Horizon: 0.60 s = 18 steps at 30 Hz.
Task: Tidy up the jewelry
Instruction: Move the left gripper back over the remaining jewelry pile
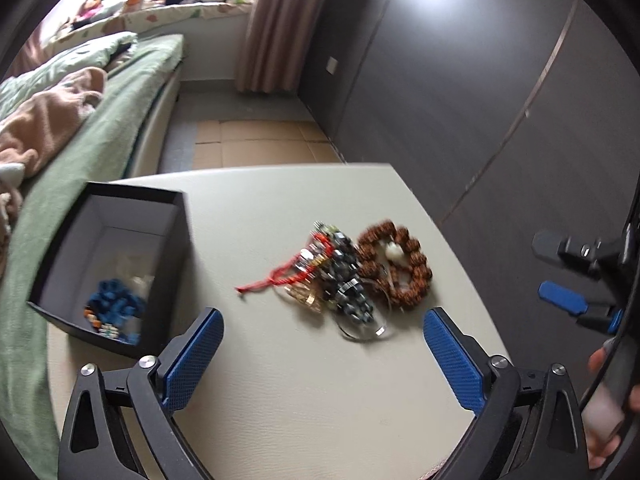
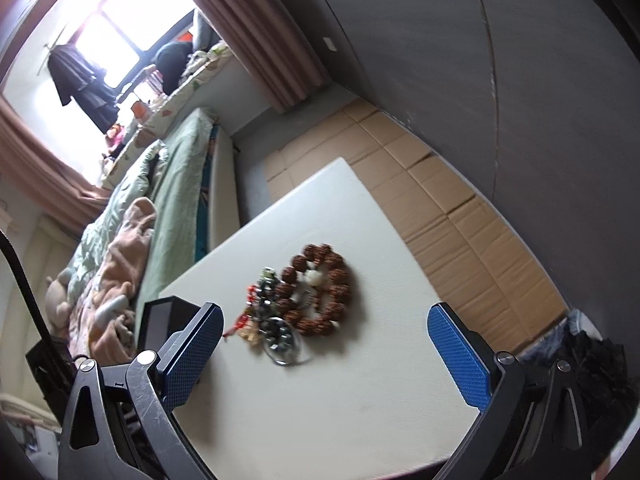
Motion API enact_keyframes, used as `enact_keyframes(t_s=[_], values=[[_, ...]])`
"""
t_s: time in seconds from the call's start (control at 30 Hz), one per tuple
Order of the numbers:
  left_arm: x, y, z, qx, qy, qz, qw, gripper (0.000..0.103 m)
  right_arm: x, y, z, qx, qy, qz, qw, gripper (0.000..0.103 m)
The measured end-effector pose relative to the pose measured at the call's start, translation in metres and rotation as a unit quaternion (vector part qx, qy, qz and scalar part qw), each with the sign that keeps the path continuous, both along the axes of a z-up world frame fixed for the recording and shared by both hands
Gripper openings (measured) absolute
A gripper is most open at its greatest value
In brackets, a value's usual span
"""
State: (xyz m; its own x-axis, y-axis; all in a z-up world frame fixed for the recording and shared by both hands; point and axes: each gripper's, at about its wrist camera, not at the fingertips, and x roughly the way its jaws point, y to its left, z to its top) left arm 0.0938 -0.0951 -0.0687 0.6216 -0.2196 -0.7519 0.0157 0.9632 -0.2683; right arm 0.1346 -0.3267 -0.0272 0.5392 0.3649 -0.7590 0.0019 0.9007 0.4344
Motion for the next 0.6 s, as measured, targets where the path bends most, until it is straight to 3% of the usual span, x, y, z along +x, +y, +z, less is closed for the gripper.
enact_keyframes(t_s=[0.5, 0.6], values=[[0.023, -0.052, -0.047, 0.08, 0.045, -0.023, 0.9955, 0.098, 0.004, -0.045, -0.009, 0.015, 0.024, -0.036, 0.999, 0.103], [0.028, -0.056, -0.053, 0.082, 0.053, -0.02, 0.995, 0.095, 0.005, -0.045, -0.008, 0.014, 0.024, -0.036, 0.999, 0.103]])
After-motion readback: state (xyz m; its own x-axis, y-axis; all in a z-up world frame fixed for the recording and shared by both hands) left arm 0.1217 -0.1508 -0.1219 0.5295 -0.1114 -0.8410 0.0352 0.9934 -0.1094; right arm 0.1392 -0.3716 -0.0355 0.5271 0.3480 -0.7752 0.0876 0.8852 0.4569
